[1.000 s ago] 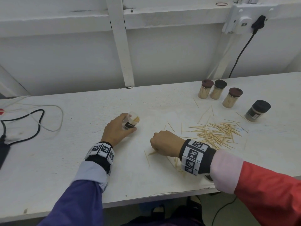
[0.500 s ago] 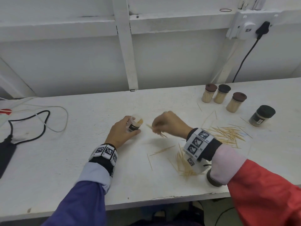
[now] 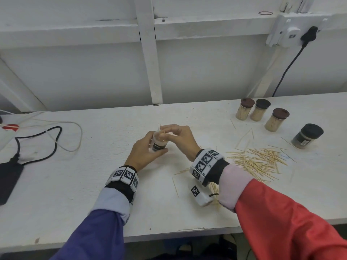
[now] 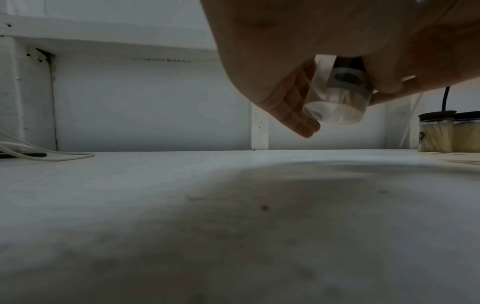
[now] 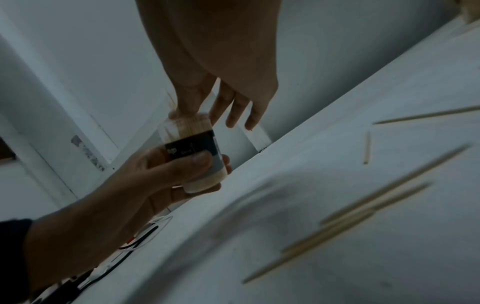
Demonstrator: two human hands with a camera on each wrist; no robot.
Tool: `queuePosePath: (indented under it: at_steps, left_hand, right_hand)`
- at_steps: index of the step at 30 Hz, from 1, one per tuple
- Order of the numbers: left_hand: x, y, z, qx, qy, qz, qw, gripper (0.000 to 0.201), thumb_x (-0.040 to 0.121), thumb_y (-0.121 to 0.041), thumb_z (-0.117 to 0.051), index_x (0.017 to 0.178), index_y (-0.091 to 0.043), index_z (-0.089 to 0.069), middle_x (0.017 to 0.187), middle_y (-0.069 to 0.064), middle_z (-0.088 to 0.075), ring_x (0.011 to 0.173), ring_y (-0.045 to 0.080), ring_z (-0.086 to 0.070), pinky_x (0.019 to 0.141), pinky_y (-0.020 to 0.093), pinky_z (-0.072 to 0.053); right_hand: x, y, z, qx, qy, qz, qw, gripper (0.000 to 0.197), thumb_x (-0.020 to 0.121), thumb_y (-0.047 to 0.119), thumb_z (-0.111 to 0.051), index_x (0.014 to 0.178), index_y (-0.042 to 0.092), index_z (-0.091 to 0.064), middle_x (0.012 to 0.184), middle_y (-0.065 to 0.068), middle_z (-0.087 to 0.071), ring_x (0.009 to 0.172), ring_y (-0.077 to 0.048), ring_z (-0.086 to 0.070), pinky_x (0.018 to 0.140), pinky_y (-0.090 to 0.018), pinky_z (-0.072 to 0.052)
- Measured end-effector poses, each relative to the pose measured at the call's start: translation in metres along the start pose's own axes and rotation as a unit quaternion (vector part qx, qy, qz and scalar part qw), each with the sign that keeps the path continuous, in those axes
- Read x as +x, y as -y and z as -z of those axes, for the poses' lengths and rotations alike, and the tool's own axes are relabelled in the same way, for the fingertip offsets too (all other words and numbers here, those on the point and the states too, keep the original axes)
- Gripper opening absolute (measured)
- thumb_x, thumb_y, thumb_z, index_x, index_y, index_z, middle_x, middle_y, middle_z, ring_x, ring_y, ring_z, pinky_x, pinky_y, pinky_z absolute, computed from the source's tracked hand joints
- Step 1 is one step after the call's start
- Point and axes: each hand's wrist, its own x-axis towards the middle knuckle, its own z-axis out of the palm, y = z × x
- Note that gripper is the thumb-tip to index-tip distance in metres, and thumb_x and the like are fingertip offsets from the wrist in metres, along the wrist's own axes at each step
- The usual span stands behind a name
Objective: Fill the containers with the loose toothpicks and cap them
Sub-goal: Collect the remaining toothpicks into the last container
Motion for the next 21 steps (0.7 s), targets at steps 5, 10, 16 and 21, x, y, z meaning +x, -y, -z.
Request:
queuePosePath:
  at_steps: [5,10,16,21]
  left_hand:
    - [0.0,0.002,0.001,0.003,-0.006,-0.01,1.0,0.051,0.079,-0.034,-0.079,0.123,-0.027,-0.054,0.109,-0.013,-0.066,0.102,0.004,-0.062,0.094,0.03,-0.05]
    - [0.001,0.003,-0.001,0.021,0.0,-0.007,1.0,0.05,0.078,-0.038,-0.08,0.119,-0.03,-0.053,0.105,-0.012,-0.066,0.099,0.008,-0.063,0.091,0.037,-0.052]
    - [0.002,0.005,-0.002,0.04,0.001,0.021,0.999,0.048,0.079,-0.036,-0.078,0.118,-0.03,-0.051,0.108,-0.01,-0.063,0.1,0.013,-0.06,0.085,0.026,-0.048]
    - [0.003,0.009,-0.006,0.033,0.007,0.066,0.997,0.048,0.08,-0.044,-0.076,0.119,-0.037,-0.049,0.112,-0.008,-0.064,0.102,0.017,-0.061,0.091,0.039,-0.05]
  right_hand:
    - [-0.004,0.003,0.012,-0.021,0.049,-0.003,0.999,0.019,0.081,0.015,-0.077,0.1,0.009,-0.077,0.119,0.001,-0.067,0.114,-0.009,-0.06,0.1,-0.026,-0.044]
    - [-0.008,0.013,0.023,-0.058,0.039,0.013,0.997,0.021,0.084,0.018,-0.075,0.104,0.012,-0.074,0.108,0.004,-0.071,0.103,-0.007,-0.064,0.09,-0.02,-0.049]
    - [-0.018,0.029,0.093,-0.238,0.073,-0.051,0.967,0.025,0.089,0.024,-0.069,0.113,0.016,-0.069,0.106,-0.001,-0.069,0.097,-0.014,-0.064,0.077,-0.018,-0.049]
    - [-0.037,0.02,0.178,-0.483,0.13,-0.163,0.851,0.04,0.088,0.035,-0.068,0.124,0.019,-0.06,0.125,-0.002,-0.058,0.11,-0.018,-0.054,0.092,-0.03,-0.042]
